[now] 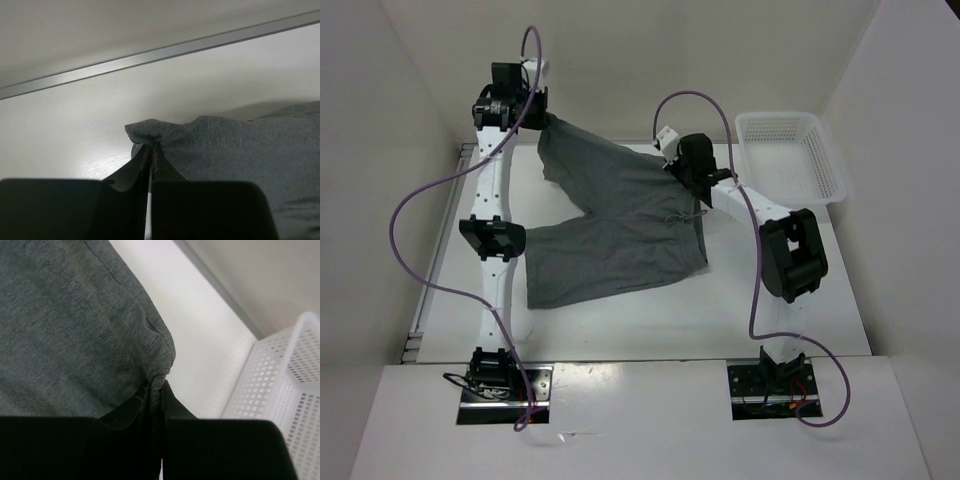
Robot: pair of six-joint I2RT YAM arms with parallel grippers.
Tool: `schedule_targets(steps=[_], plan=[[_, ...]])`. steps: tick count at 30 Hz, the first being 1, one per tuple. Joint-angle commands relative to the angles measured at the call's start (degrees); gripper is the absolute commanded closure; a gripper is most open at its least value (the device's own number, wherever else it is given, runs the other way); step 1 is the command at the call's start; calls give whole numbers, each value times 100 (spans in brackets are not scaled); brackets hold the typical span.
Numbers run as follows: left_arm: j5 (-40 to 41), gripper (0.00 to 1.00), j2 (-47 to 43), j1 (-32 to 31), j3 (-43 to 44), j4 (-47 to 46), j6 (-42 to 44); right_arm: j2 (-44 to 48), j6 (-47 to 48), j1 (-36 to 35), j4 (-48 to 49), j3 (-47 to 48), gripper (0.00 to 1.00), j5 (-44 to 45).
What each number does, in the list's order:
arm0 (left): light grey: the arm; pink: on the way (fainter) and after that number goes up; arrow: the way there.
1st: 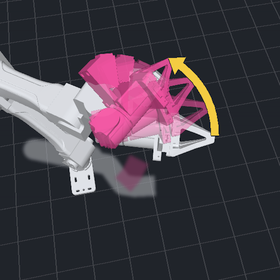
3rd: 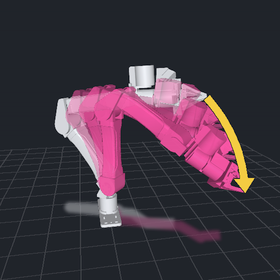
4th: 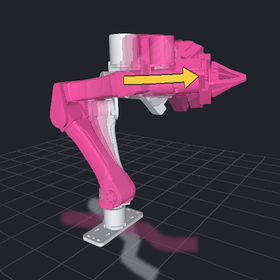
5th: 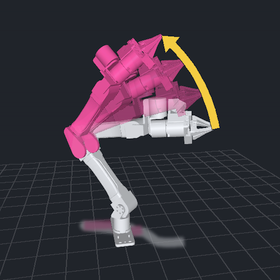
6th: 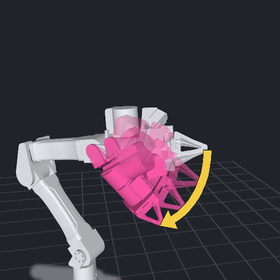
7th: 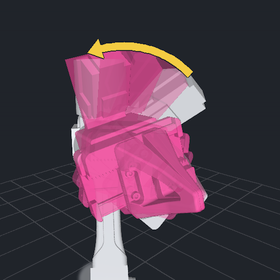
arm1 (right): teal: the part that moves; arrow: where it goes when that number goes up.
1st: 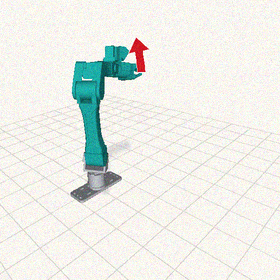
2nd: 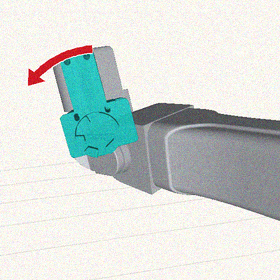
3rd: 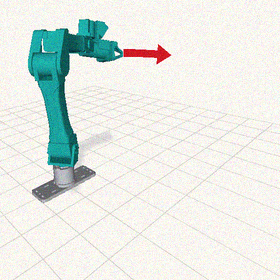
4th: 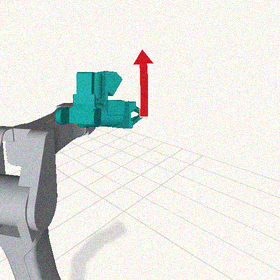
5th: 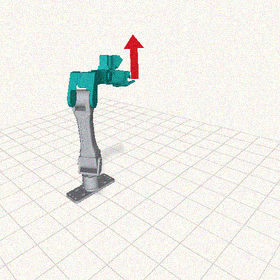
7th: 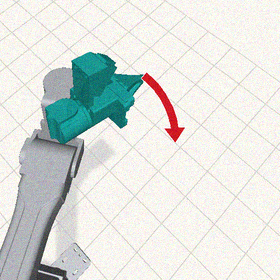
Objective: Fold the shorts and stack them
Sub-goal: Fold the shorts
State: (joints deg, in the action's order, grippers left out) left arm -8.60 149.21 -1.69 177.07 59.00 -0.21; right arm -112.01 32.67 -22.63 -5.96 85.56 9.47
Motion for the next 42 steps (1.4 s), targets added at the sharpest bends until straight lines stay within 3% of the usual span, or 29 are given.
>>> schedule_targets(steps=[1,4,9,12,17,18,19,21,22,23,28,31,34,35,37,38,40,42], plan=[[-9,98,-235,20,249,892,21,706,134,-31,95,-64,100,-130],[-369,98,-234,73,249,1561,21,1092,362,-31,33,-548,100,-183],[-528,99,-945,134,-382,1562,21,1822,566,-31,33,-1172,100,-550],[-959,99,-1604,134,-1495,1562,21,2034,645,-31,-142,-1427,100,-919],[-1205,100,-2307,73,-2640,1396,21,2332,759,-31,-310,-1797,100,-1289],[-1205,100,-2465,12,-2982,1273,21,2437,828,-31,-310,-1849,100,-1369],[-1205,100,-2954,11,-3995,1071,21,2490,829,-31,-310,-1928,100,-1369],[-926,100,-3815,-120,-5657,-278,21,2674,960,-31,-458,-1990,100,-1536],[-689,100,-4803,-312,-6528,-841,21,2753,961,-31,-511,-2069,100,-1658],[-252,100,-5187,-436,-7781,-1560,21,2815,1126,-83,-634,-2139,100,-1746],[-265,100,-5753,-516,-8767,-1312,21,3211,1628,-154,-1381,-2298,100,-2387],[-195,95,-6139,-516,-9670,-1312,21,3412,1936,-286,-1934,-2474,98,-2686],[51,88,-6456,-516,-10270,-1312,21,3641,2226,-452,-2558,-2737,89,-2846],[130,85,-6535,-516,-10646,-1312,21,3703,2305,-548,-2673,-2894,75,-2907],[341,66,-6790,-516,-11026,-1260,21,3878,2358,-610,-2893,-3036,50,-2907],[342,58,-6886,-516,-11202,-1207,21,3879,2358,-611,-2894,-3097,29,-2777],[281,43,-7142,-569,-11633,-979,21,3879,1783,-611,-2877,-3098,23,-2636],[193,38,-7370,-569,-11809,-716,21,3879,1123,-436,-2876,-2765,21,-2687]])
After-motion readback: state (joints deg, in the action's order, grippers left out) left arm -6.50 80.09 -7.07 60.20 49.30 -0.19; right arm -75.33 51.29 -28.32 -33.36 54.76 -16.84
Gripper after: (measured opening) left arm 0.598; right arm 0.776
